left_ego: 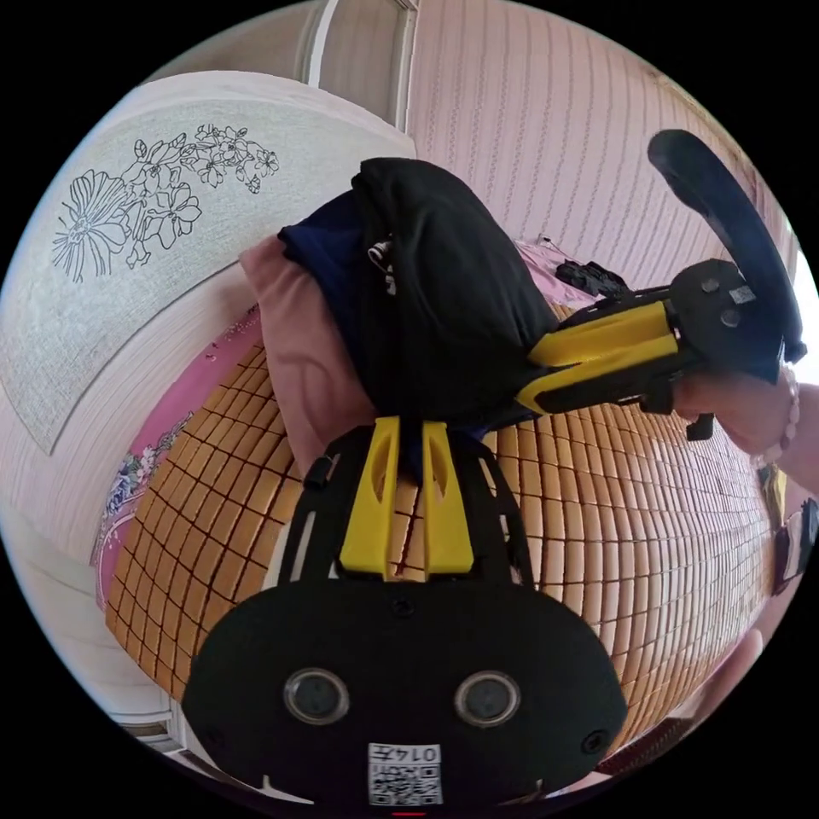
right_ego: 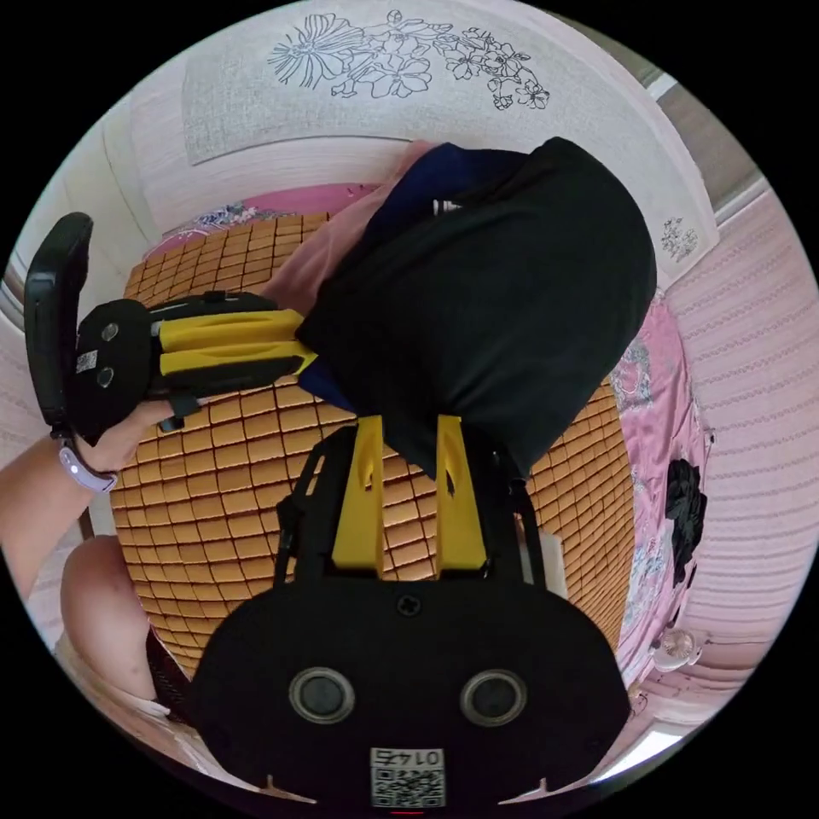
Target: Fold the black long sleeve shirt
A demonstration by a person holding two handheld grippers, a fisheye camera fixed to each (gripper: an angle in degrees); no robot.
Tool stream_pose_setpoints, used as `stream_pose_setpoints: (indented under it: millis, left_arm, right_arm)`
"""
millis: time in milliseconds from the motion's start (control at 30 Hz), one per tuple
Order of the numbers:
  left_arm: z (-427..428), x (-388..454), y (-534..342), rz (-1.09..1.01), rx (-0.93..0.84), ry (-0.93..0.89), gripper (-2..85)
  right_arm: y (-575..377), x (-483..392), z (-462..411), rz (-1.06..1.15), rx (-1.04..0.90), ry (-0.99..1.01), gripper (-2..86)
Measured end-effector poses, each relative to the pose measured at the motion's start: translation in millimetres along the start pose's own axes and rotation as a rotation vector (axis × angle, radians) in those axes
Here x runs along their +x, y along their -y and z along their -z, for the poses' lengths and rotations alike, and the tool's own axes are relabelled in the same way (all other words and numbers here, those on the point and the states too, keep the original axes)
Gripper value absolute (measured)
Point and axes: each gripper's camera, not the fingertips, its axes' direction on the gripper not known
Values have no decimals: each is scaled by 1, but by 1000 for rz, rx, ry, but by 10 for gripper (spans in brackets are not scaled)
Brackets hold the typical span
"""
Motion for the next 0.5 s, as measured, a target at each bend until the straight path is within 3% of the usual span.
stream_pose_setpoints:
  millis: [167, 333, 400, 500]
  left_arm:
    - [38, 2, -5, -36, 67, 7, -6]
    - [122, 47, -31, -221, 306, -47, -8]
    - [148, 64, -50, -228, 333, -128, -9]
    - [180, 96, -94, -159, 287, -350, -9]
  right_arm:
    - [-41, 29, 52, 39, 121, 57, 14]
    - [-166, 86, 129, -212, 313, 176, 8]
    - [-217, 87, 144, -256, 330, 227, 7]
    - [-308, 63, 145, -372, 211, 256, 7]
